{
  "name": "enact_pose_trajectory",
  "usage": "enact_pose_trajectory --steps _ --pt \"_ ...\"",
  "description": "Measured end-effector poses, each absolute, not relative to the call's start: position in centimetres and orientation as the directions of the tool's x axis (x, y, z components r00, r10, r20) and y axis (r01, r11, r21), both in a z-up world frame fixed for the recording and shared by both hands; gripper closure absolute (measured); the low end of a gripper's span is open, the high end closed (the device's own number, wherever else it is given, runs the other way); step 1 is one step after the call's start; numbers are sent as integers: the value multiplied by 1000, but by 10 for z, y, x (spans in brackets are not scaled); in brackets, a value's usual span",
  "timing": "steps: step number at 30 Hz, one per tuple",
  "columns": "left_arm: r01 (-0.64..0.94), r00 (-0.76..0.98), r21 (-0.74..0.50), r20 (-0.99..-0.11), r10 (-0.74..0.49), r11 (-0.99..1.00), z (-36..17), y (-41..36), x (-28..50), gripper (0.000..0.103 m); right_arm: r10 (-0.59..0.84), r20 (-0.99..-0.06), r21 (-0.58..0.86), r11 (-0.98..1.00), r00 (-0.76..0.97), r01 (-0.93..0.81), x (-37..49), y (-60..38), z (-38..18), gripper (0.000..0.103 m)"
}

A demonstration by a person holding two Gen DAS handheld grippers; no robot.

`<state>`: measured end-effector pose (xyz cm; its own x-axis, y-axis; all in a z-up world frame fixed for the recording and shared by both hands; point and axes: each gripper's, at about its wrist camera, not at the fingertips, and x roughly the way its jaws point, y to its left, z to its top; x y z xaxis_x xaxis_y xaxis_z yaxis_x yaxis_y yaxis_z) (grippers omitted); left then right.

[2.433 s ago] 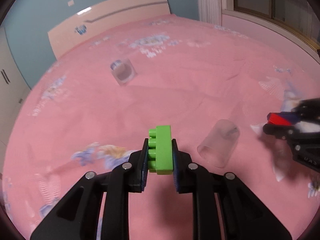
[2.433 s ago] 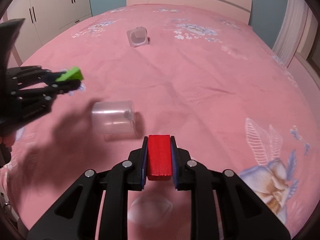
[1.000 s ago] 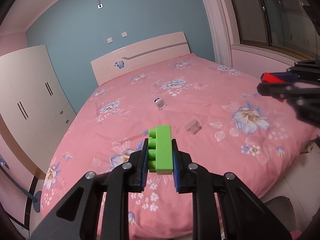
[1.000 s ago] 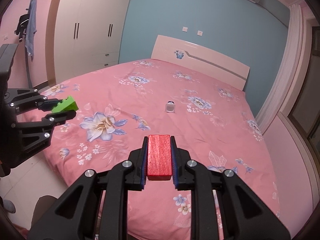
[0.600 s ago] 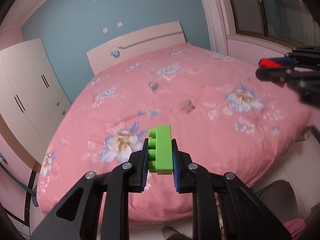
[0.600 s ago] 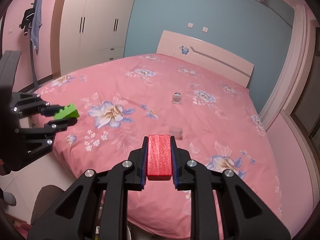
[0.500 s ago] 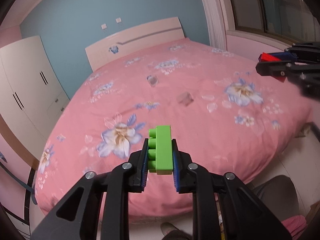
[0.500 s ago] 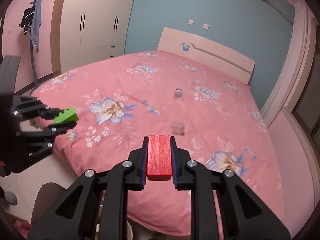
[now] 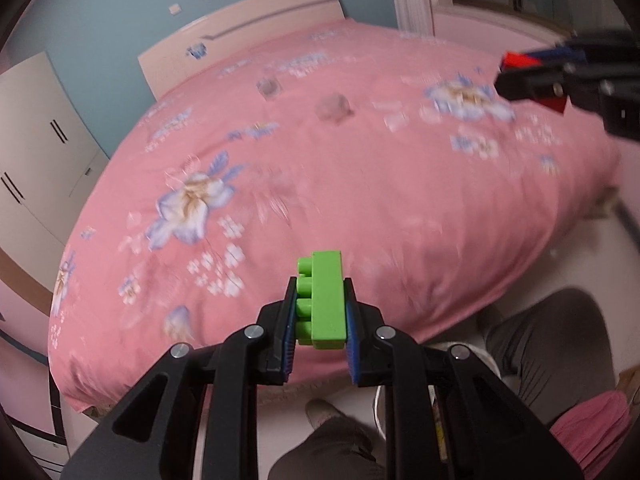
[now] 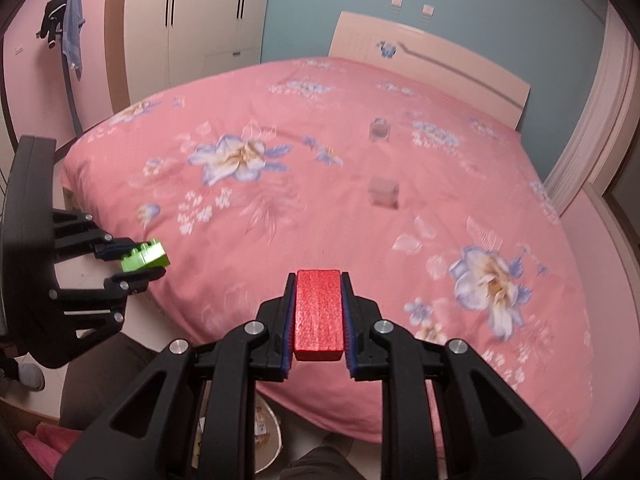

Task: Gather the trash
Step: 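Lift green brick with left tool while right tool carries red block toward bowl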

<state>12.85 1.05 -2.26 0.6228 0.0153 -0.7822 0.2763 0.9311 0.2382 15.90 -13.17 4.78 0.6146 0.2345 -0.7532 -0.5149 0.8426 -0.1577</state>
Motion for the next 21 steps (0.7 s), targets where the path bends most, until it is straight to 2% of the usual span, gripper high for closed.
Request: enact_pose_trajectory --steps 21 --pt "317 395 107 -918 -28 942 -148 8 111 80 162 -905 -100 816 392 -569 141 -135 -96 82"
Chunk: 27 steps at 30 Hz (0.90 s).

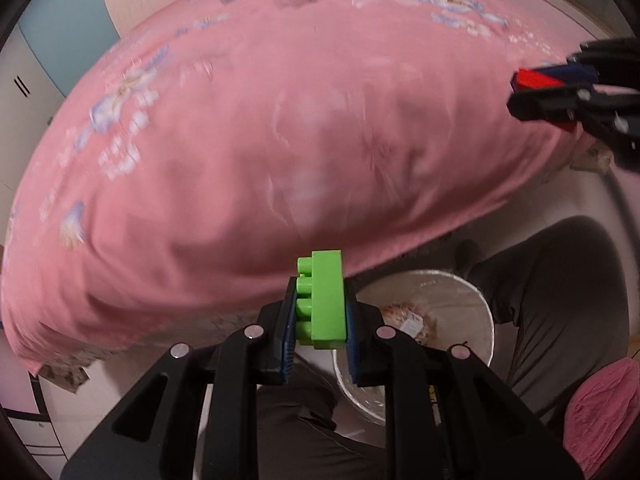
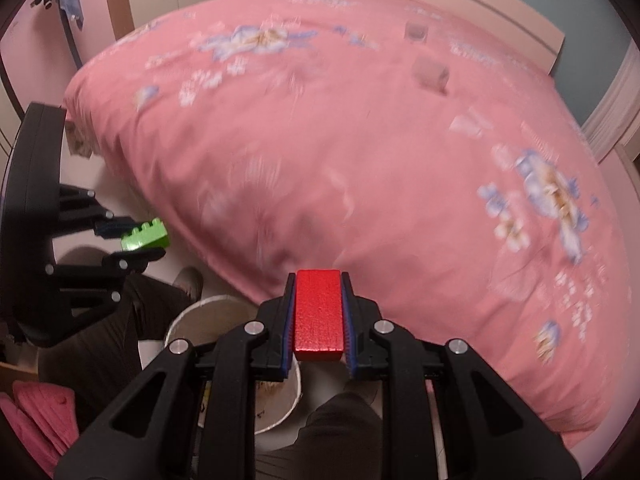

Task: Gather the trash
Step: 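Lift green brick with left tool while right tool carries red block toward bowl, then open left tool dropping green brick into bowl while right tool releases red block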

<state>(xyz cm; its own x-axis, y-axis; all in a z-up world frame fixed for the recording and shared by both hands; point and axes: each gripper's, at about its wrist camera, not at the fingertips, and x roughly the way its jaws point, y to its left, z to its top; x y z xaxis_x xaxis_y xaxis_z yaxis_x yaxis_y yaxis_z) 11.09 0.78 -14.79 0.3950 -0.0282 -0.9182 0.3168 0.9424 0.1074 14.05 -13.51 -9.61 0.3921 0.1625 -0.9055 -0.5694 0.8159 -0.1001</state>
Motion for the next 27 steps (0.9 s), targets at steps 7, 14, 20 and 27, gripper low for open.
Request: enact_pose_trajectory --steps 7,14,20,27 --pt "319 311 59 -949 -46 946 -191 4 101 80 137 -951 -60 799 278 -598 124 -130 -155 82" --pt "306 216 -5 -974 -74 952 -233 1 95 80 123 -982 11 793 142 -609 109 -124 -214 82" --pt "289 147 -57 -984 -103 956 -262 -2 95 80 108 -993 61 794 42 -605 101 -120 -254 82" --pt "256 60 -108 -990 -127 961 -303 -7 95 80 88 -995 104 790 -56 -604 90 -111 -295 82"
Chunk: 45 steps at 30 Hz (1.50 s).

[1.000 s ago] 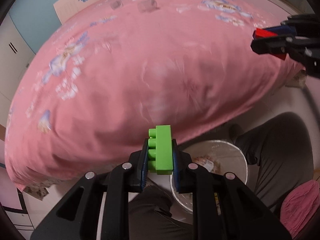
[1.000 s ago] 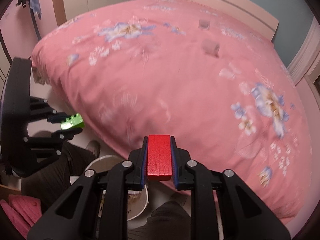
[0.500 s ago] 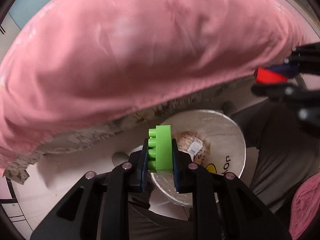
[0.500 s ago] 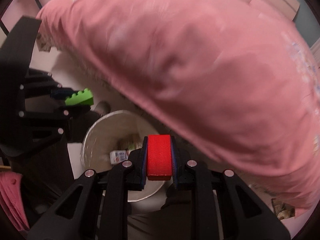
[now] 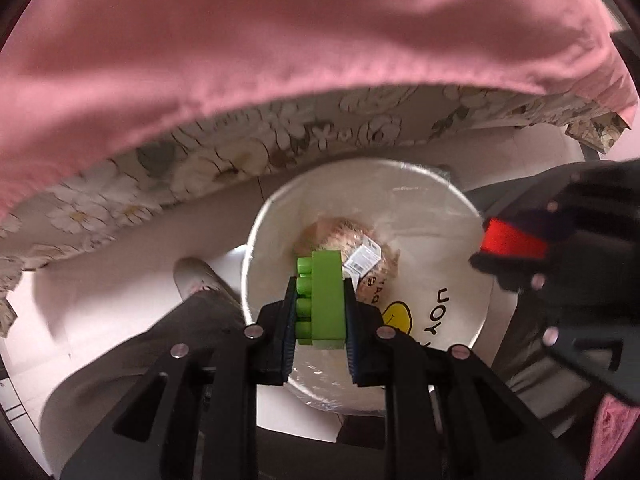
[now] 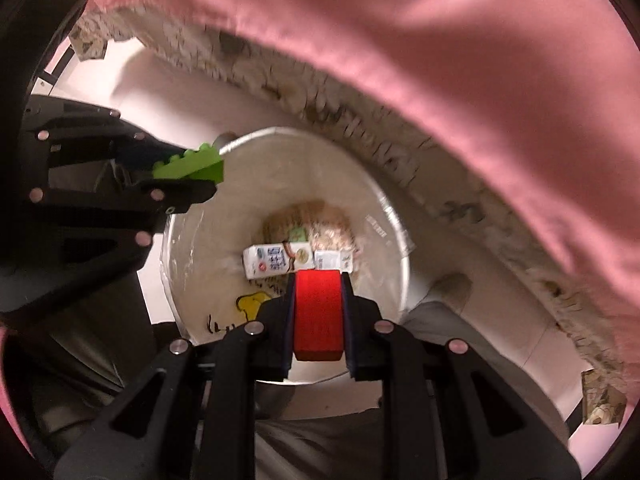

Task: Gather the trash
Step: 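Open left tool dropping green brick into bowl while right tool releases red block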

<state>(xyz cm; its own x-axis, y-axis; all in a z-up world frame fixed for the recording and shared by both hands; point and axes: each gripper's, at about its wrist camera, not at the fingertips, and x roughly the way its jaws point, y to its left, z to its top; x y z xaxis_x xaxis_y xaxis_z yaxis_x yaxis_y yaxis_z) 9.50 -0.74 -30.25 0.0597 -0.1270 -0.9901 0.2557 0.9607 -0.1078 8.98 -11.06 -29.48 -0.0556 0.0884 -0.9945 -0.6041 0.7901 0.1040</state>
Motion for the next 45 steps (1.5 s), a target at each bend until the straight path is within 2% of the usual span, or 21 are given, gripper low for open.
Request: enact_pose_trajectory --steps 13,27,28,29,30,31,32,45 --pt "190 -111 -183 -980 -165 965 -362 -8 97 80 75 -960 199 861 -269 -468 90 -118 -374 82" --pt "116 -235 -212 -955 -181 970 -402 -6 97 80 87 -919 244 891 -383 -383 86 -117 -416 82" --pt "114 -244 -209 -953 -177 971 -404 -6 97 76 86 -915 246 893 -395 -377 86 -118 -419 82" --pt "112 -250 -203 -953 -170 973 -407 -5 97 66 82 -910 246 896 -406 -370 86 -118 -421 78" --pt "109 -252 -190 -955 -158 976 -407 -5 98 55 79 -908 244 898 -412 -366 86 -118 -423 70" --pt "105 -251 -180 -956 -149 978 -408 -4 98 53 73 -909 236 901 -409 -363 86 -119 -424 65" --pt "103 -248 -180 -957 -150 978 -407 -3 99 53 72 -911 232 903 -405 -362 86 -120 -423 61" --pt "97 -238 -190 -958 -163 977 -392 2 96 53 99 -920 242 904 -378 -352 81 -121 -408 61"
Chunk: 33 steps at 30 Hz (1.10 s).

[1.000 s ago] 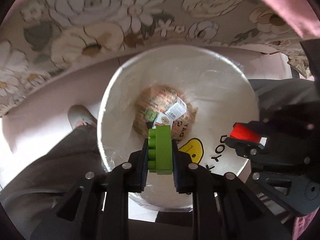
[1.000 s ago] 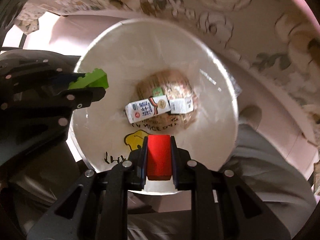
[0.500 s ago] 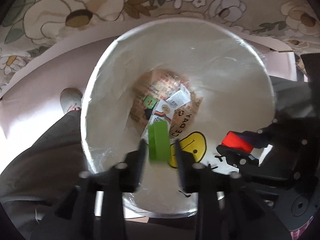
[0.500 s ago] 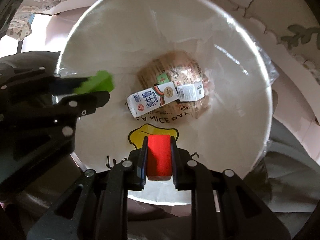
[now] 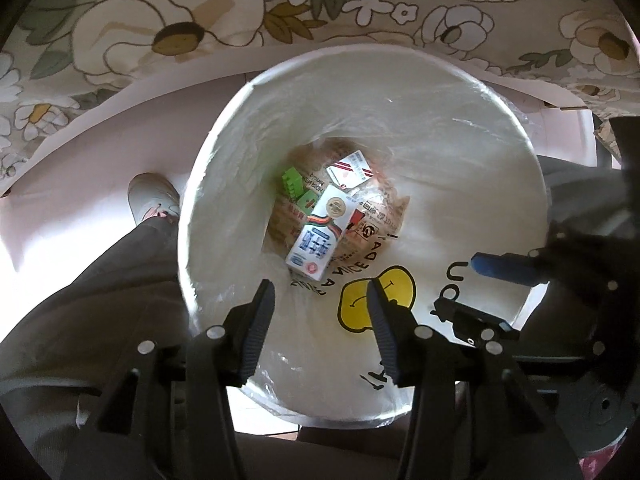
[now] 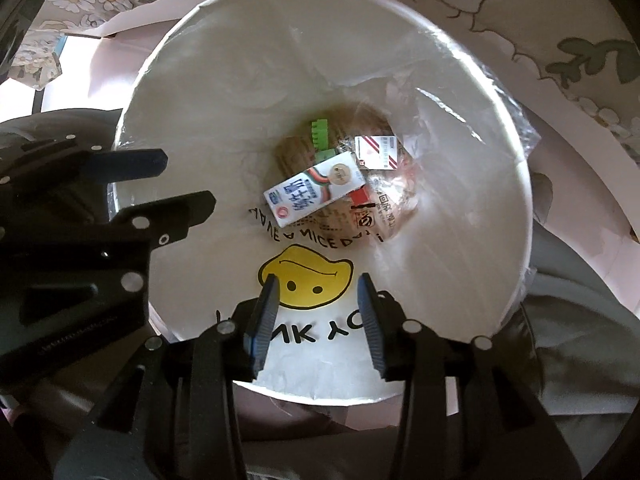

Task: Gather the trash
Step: 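Open left tool dropping green brick into bowl while right tool releases red block, then move both open tools from the bowl back over the bed toward clear cup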

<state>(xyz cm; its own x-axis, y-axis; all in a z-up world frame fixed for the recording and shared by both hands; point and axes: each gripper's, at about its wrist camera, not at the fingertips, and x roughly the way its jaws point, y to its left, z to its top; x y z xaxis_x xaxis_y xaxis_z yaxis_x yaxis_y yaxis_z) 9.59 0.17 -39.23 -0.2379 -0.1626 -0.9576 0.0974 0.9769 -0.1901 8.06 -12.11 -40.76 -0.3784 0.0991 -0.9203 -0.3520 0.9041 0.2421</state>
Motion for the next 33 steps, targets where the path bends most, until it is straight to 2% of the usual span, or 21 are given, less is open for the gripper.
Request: enact_pose_trajectory --steps 5,10,12,16,18,21,24,27,33 --pt "105 -214 -191 -963 -166 976 -377 5 91 53 103 -923 246 898 -371 -364 73 -125 -398 61" --pt "128 -182 -206 -966 -182 970 -352 8 82 52 101 -949 226 879 -300 -419 67 -126 -368 48" --pt "132 -149 -192 -974 -172 972 -338 11 80 44 98 -958 212 874 -268 -438 65 -127 -355 43" --pt "143 -39 -147 -989 -143 979 -301 18 77 38 97 -974 185 859 -203 -477 60 -132 -326 38" --pt "142 13 -128 -991 -131 982 -281 22 76 29 102 -980 174 857 -172 -485 59 -133 -312 35" --pt "147 90 -105 -989 -119 984 -250 23 75 20 112 -987 154 853 -112 -499 58 -137 -285 33" --pt "143 162 -96 -980 -119 985 -220 25 76 15 111 -994 107 846 -23 -522 59 -141 -254 29" --pt "133 230 -92 -966 -121 987 -190 27 78 14 105 -990 38 842 94 -538 60 -143 -219 29" --pt "126 360 -62 -927 -104 990 -129 34 85 12 163 -953 -2 840 256 -542 66 -152 -142 28"
